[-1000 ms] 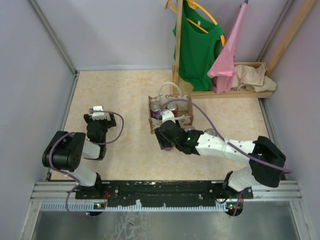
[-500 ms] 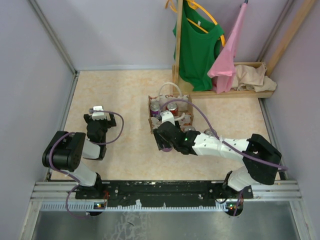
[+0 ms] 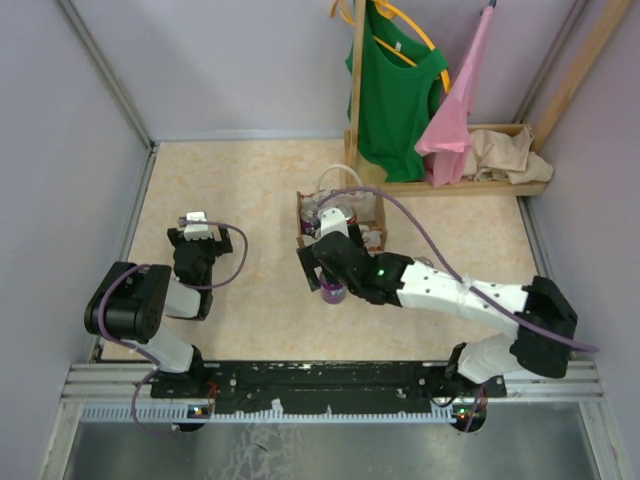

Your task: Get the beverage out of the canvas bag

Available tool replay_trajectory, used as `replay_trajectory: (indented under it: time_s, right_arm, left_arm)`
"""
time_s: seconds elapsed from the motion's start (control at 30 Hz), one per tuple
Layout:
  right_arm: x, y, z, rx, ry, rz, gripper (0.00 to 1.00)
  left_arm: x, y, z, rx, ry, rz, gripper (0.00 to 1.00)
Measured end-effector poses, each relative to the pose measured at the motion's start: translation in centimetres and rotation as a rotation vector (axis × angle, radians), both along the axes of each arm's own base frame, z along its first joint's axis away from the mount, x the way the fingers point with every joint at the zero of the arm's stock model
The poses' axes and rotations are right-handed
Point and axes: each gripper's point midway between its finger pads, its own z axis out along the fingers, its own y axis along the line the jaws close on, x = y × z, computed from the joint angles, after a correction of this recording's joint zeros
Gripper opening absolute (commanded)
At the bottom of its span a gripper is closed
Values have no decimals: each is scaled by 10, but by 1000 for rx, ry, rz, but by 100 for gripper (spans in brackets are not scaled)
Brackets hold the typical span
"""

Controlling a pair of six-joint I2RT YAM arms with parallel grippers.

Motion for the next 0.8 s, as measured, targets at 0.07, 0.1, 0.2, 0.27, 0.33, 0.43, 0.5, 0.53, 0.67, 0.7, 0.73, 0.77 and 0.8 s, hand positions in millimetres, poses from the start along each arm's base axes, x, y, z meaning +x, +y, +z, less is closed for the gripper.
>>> replay_trajectory:
  time_s: [0.07,0.1,0.2,0.27,0.33,0.43,0.5,0.53,0.67,0.7,0.73,0.77,0.8]
  right_arm:
    - [-2,6,35,45,-56,30,92]
    - [-2,8,58,83,-92,42,91]
    - [-1,2,124,194,-204,51,89]
    - [0,-7,159,250,-269,35,88]
    - [4,-18,187,280,-331,4,87]
    - [17,-29,207,285,-381,-45,83]
    - [33,-36,206,271,-386,-85,81]
    - [43,-41,201,255,-381,-111,81]
    - [80,-54,175,197,-332,-181,79]
    - [89,-56,167,184,-313,-191,79]
    - [96,-57,162,177,-297,-197,79]
    - [105,-57,156,173,-281,-203,79]
    - [113,-57,150,165,-266,-211,79]
  left_arm:
    - [0,0,0,0,0,0,100]
    - [0,0,0,0,0,0,100]
    - [0,0,0,0,0,0,100]
    - [0,0,0,0,0,0,100]
    - [0,0,0,0,0,0,100]
    - [0,0,0,0,0,0,100]
    - [0,0,0,0,0,0,100]
    - [0,0,0,0,0,0,100]
    - [0,0,0,0,0,0,100]
    - [0,0,0,0,0,0,100]
    - [0,0,0,0,0,0,100]
    - [0,0,0,0,0,0,100]
    - [0,0,0,0,0,0,100]
